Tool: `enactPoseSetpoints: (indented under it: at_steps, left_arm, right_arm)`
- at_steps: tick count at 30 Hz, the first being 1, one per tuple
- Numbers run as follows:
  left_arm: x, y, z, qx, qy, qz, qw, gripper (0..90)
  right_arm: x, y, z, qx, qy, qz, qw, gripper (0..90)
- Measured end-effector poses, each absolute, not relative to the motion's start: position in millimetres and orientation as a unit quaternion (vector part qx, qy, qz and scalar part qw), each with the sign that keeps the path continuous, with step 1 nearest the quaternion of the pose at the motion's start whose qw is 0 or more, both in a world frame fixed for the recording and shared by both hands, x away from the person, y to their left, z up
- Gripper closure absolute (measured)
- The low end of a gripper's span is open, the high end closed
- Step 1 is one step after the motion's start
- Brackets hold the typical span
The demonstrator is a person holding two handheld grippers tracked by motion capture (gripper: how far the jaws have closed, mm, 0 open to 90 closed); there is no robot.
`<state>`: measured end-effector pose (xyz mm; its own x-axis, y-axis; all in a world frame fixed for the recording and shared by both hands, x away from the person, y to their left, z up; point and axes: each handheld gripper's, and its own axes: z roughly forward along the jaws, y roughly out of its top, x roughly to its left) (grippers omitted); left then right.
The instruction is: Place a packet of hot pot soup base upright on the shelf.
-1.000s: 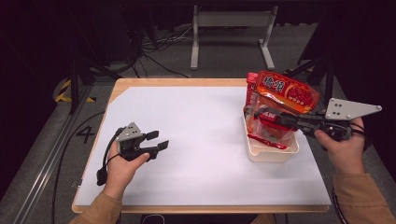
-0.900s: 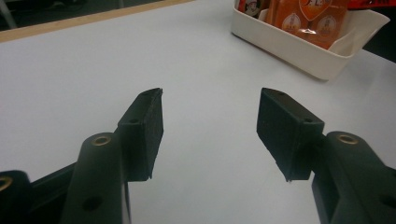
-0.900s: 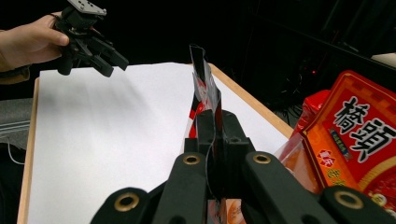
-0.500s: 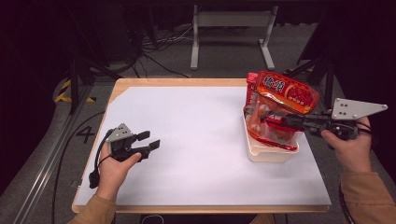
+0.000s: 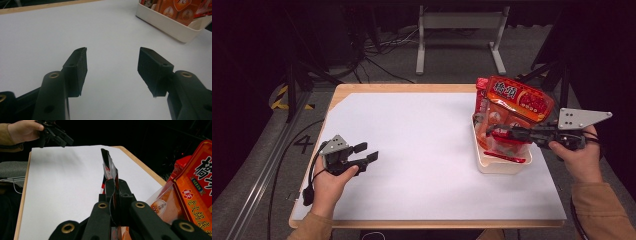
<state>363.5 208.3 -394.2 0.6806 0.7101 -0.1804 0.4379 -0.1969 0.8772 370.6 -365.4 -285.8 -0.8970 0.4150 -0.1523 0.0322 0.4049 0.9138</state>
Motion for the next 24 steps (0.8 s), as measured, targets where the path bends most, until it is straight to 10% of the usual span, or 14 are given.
enactPoseSetpoints:
  at_steps: [24]
  left_arm:
    - [363.2,212.1,-399.8,0.758,0.391,0.127,0.507,40.5]
  right_arm:
    - [375.7,-365.0,-305.8,0.139,0.828,0.531,0.114,89.4]
